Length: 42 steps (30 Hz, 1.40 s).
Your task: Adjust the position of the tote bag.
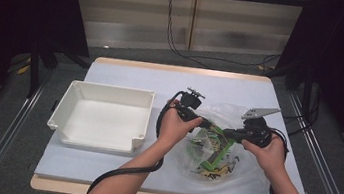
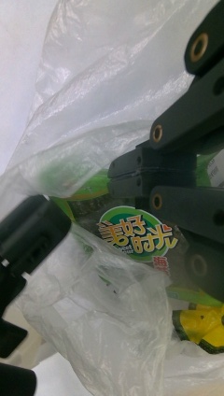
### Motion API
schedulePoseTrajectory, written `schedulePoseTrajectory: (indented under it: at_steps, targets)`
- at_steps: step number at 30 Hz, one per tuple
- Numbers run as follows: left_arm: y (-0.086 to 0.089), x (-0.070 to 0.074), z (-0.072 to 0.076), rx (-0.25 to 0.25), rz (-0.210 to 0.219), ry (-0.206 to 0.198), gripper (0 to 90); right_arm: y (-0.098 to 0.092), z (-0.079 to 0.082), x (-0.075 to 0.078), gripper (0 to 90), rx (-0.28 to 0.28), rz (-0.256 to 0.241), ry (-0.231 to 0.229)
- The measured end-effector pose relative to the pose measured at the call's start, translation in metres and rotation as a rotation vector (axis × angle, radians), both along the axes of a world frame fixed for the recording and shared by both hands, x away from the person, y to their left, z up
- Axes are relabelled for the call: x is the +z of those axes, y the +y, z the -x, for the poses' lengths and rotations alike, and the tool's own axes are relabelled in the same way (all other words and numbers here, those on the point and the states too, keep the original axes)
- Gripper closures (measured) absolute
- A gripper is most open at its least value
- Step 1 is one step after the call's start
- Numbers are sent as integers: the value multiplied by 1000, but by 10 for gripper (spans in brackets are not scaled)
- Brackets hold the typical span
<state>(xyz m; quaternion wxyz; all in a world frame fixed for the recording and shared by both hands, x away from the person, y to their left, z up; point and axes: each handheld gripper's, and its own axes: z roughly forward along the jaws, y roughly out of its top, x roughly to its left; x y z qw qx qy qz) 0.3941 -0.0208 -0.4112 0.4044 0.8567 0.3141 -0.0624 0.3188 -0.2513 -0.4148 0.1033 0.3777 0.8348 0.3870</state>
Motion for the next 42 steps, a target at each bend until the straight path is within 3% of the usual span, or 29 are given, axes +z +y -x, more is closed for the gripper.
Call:
schedulePoseTrajectory:
  at_steps: [6, 9, 13, 18, 23, 25, 30, 32, 36, 42]
  targets:
    - [2, 0, -8, 22, 11, 5, 725, 1, 2, 5, 899, 15, 5, -10]
    - [3, -1, -9, 9, 34, 23, 651, 2, 3, 8, 899, 23, 11, -23]
    - [4, -2, -9, -18, 28, 37, 581, 1, 2, 13, 898, 34, 19, -34]
    - [4, -2, -10, -58, 31, 45, 544, 5, 2, 17, 899, 50, 35, -44]
    - [3, -3, -9, -89, 44, 82, 508, 10, 0, 22, 899, 68, 48, -56]
    - [3, -2, -10, -95, 32, 71, 492, 12, -1, 24, 899, 80, 59, -62]
    - [1, -3, -9, -120, 23, 89, 547, 15, -3, 27, 899, 95, 67, -68]
    - [2, -1, -10, -137, -15, 79, 560, 16, -5, 27, 900, 93, 74, -64]
    - [4, 2, -12, -162, -45, 89, 598, 16, -8, 29, 900, 116, 74, -72]
    - [4, 4, -13, -191, -63, 101, 593, 18, -11, 34, 900, 136, 93, -83]
